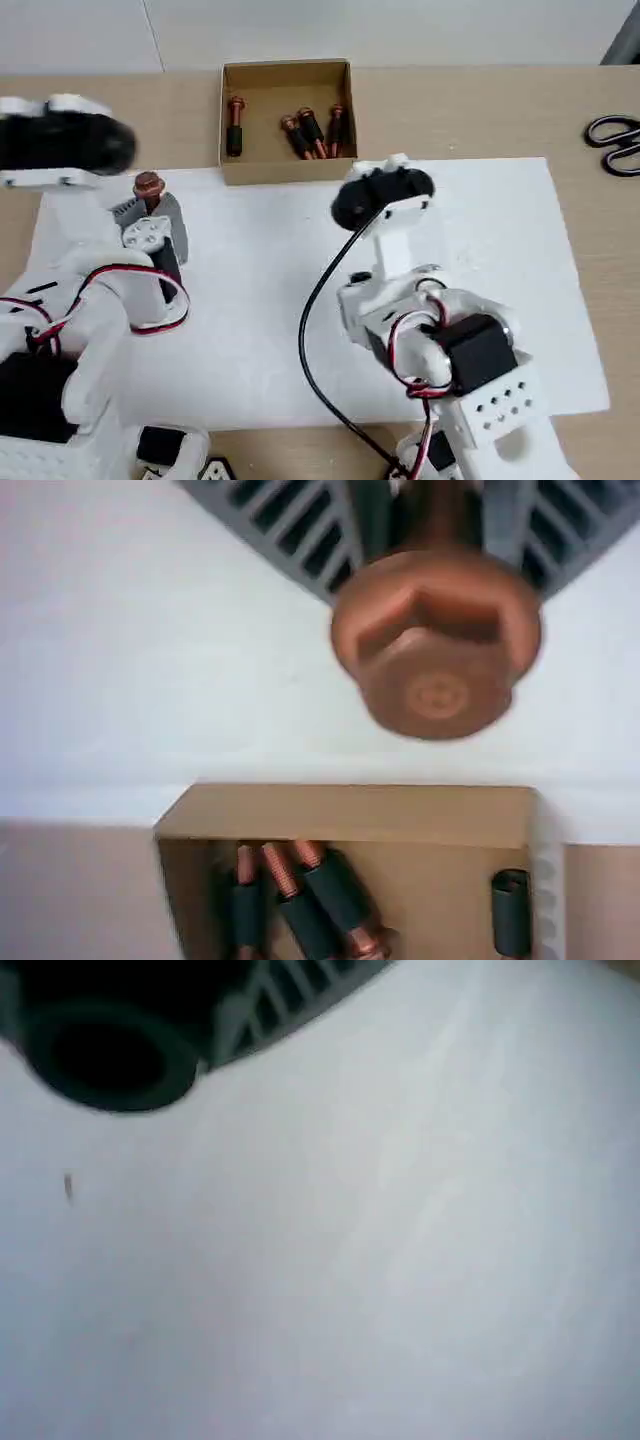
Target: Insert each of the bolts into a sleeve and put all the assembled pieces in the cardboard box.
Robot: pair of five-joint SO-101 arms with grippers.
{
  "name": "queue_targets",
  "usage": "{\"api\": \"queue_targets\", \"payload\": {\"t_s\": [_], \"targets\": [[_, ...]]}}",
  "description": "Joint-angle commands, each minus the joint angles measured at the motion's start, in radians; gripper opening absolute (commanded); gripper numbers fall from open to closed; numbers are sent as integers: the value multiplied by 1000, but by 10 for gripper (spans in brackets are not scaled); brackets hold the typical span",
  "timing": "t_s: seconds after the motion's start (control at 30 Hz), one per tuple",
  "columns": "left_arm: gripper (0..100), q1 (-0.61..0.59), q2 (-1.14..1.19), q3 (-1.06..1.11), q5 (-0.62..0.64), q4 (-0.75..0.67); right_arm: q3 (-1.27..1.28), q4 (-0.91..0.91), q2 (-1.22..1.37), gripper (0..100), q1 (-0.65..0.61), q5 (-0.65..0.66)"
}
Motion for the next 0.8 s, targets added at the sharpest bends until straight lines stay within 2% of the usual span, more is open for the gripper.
{"api": "queue_targets", "payload": {"t_s": [0.0, 0.23, 0.4, 0.6, 0.77], "targets": [[6, 5, -15, -7, 132, -21, 15, -74, -16, 4, -33, -12], [6, 6, -20, -7, 169, -92, 103, -237, -117, 4, -147, -11], [6, 18, -20, -10, 242, -74, 279, -343, -292, 4, -223, -3], [6, 167, -38, -13, 390, -15, 450, -412, -499, 4, -229, 101], [6, 186, -101, 41, 396, -81, 471, -407, -576, 4, -229, 115]]}}
